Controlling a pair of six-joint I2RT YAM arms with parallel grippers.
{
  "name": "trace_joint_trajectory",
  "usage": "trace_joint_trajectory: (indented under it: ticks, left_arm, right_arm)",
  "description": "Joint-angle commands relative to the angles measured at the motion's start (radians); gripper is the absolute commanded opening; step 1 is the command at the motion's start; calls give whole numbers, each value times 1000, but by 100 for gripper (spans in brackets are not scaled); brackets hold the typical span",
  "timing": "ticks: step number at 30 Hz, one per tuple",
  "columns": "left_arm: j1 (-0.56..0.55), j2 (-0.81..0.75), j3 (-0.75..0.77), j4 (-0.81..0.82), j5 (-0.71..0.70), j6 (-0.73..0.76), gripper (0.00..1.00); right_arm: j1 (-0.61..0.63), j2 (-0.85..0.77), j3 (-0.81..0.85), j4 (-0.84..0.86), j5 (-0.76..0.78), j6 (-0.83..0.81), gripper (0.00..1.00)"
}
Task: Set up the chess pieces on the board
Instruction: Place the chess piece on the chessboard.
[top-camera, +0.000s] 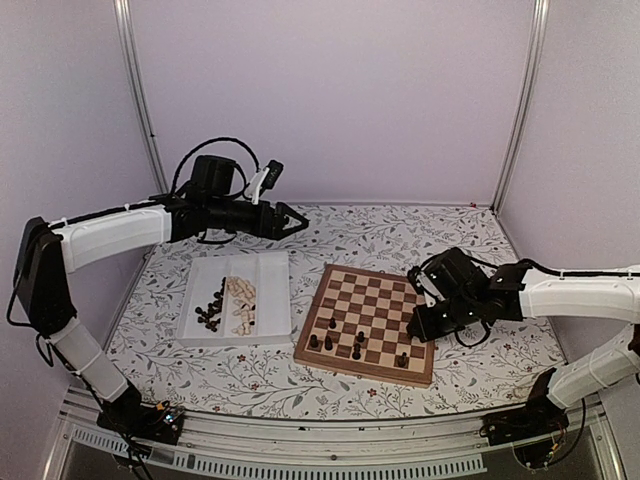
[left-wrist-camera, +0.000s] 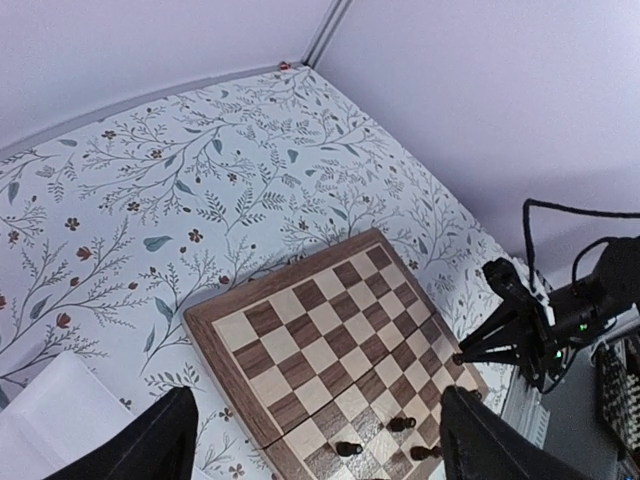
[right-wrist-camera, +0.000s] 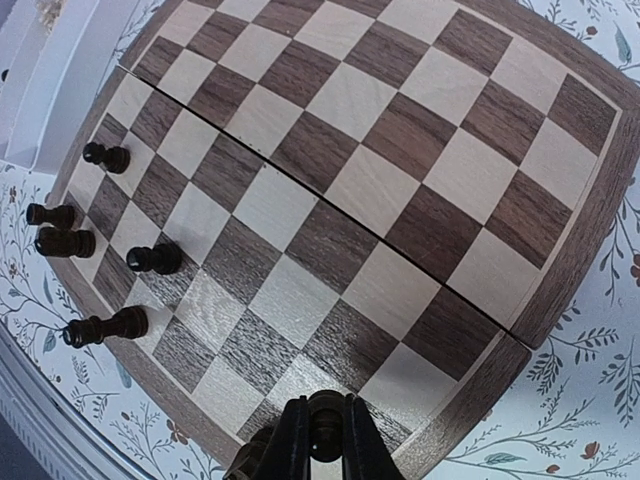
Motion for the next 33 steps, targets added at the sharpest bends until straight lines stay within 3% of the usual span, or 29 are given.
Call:
trace_joint_trajectory:
  ticks: [1, 24, 33]
  left_arm:
    - [-7, -5, -10, 29, 89, 15, 83]
    - [6, 19, -12, 15, 98, 8, 78]
    - [6, 29, -10, 10, 108, 1, 77]
  right_arm:
    - [36, 19, -27, -26, 81, 38, 4]
    - [84, 25, -66, -62, 108, 68, 3]
    - [85, 19, -64, -65, 108, 73, 20]
